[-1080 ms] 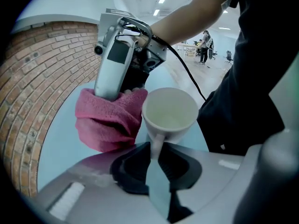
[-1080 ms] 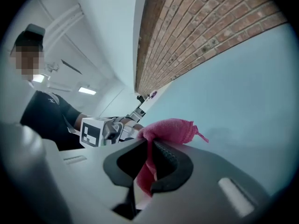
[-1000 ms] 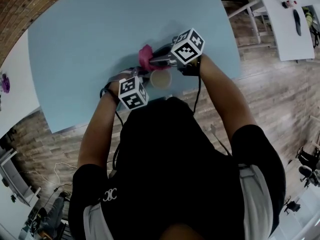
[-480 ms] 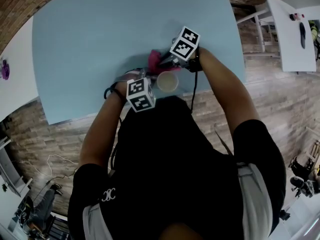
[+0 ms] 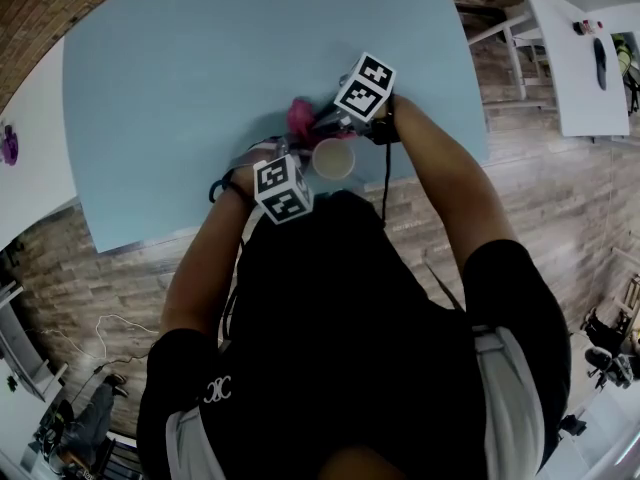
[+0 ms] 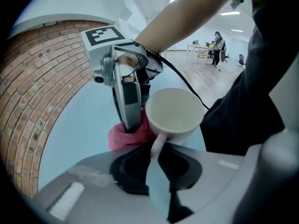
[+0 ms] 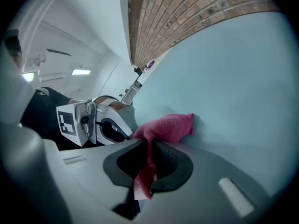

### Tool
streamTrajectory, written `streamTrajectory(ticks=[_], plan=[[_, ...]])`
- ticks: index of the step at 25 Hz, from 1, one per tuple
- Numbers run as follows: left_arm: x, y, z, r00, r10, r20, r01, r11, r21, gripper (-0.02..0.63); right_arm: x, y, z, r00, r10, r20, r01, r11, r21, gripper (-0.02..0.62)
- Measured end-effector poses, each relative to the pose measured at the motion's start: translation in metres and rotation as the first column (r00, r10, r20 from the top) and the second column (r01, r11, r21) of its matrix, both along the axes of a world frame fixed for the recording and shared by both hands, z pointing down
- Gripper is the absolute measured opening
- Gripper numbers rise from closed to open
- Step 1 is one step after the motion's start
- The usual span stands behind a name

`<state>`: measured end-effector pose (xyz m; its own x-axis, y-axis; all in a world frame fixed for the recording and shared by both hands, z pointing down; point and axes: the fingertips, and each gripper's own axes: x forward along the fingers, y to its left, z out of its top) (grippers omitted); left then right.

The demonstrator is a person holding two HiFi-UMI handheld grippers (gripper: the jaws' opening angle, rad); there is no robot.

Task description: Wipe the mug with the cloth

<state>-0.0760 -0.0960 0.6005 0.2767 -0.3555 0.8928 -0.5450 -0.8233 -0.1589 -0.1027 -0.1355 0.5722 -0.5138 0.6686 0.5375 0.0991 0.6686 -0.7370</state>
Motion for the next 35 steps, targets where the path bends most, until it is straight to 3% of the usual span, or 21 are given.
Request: streamTrajectory(ticks=[6,14,20,27,30,35], plan=[[-0.002,-0.002,0.003,0.999,-0.036,0.009,0.036,0.999,0.013,0.054,0.032,-0.018,0.007,0.983,0.185,0.004,-0.185,0.982,-0.040,0.035],[-0.008,-0.006,0.003,0.981,-0.192,-0.012,0.192,0.980,0.060,0.055,0.082,-0.016,0.008,0.943,0.333,0.028,-0.334,0.942,0.040,0.035],[-0.014,-0.006,0.003,0.952,-0.305,-0.019,0.305,0.947,0.099,0.054,0.101,0.008,0.004,0.910,0.410,0.065,-0.412,0.911,0.029,0.035],[-0.019,-0.010,0.004,0.883,-0.467,-0.051,0.469,0.879,0.087,0.055,0.102,0.041,0.003,0.875,0.476,0.092,-0.475,0.879,-0.030,0.035],[-0.015,-0.011,0.004,0.867,-0.493,-0.071,0.497,0.865,0.067,0.055,0.095,0.043,0.004,0.840,0.531,0.110,-0.535,0.845,0.009,0.037],[-0.002,-0.005,0.004,0.871,-0.481,-0.105,0.485,0.874,0.023,0.058,0.087,0.037,0.005,0.784,0.603,0.145,-0.612,0.790,0.026,0.037]])
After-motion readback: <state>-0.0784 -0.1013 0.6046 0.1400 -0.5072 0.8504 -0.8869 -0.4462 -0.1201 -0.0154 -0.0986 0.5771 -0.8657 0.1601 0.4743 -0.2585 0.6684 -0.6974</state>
